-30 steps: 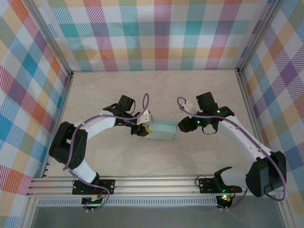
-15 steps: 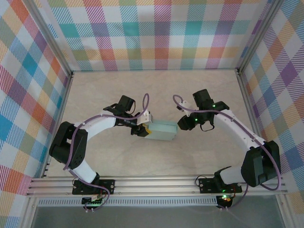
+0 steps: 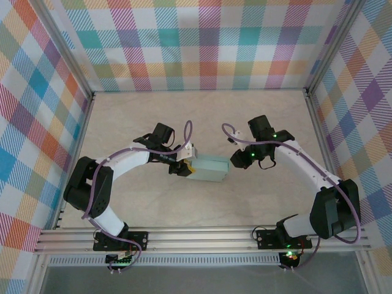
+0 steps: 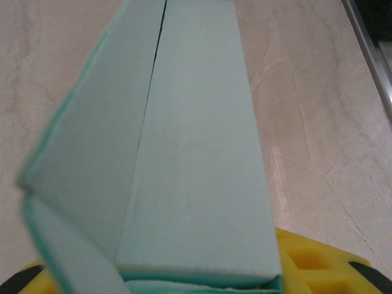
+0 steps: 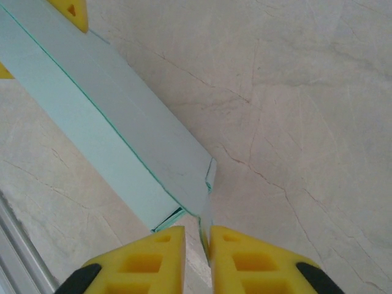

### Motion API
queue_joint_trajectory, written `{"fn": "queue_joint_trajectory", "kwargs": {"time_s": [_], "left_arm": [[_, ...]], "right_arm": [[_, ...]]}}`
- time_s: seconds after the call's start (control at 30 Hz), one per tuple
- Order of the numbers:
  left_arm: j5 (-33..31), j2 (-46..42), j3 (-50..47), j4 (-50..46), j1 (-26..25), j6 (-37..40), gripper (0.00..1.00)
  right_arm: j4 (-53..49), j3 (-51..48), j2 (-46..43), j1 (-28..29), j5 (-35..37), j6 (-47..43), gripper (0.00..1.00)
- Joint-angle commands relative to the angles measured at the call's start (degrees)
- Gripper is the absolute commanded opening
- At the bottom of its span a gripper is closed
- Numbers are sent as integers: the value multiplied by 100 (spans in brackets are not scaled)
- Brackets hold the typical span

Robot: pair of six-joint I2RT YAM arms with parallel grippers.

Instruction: Fold the paper box

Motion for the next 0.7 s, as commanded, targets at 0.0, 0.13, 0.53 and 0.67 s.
{"fn": "queue_joint_trajectory", "kwargs": {"time_s": [0.0, 0.13, 0.53, 0.67], "left_arm": [[262, 92, 37, -118, -53, -1, 32], [337, 125, 71, -172, -53, -8, 31], [330, 154, 115, -197, -52, -26, 32], [244, 156, 95, -26, -53, -194, 32]], "right_arm": [[-84, 38, 1, 20, -2, -88, 14], [-72, 34, 17, 19, -13, -100, 14], [-119, 47, 96, 20, -24, -180, 0], [-79, 37, 57, 19, -75, -2, 0]]}}
